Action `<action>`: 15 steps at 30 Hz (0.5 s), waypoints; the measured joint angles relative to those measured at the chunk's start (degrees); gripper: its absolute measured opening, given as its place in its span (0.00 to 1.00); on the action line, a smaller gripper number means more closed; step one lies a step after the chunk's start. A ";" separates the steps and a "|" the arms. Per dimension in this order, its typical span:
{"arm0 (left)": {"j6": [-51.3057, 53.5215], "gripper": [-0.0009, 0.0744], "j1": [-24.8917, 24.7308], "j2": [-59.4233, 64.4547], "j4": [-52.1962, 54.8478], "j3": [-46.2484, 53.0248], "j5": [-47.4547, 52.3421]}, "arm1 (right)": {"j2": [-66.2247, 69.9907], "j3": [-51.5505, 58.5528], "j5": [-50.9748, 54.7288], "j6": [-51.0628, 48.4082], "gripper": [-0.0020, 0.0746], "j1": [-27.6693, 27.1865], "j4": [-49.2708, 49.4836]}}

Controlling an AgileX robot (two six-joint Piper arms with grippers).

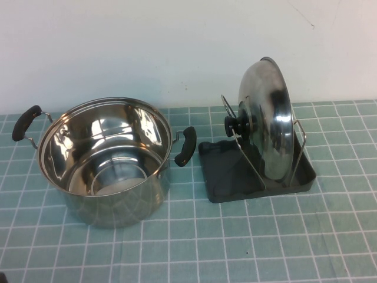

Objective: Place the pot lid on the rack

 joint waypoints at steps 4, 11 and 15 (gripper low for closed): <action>13.03 0.01 11.08 -0.65 -11.49 0.72 -0.22 | 0.00 0.00 0.00 0.00 0.03 0.00 0.00; 22.06 0.01 22.33 -0.74 -21.24 6.09 -2.38 | 0.00 0.00 0.00 0.00 0.03 0.00 0.11; 22.45 0.01 23.81 -0.74 -21.91 9.24 -6.03 | 0.00 0.00 0.00 0.00 0.03 0.00 0.11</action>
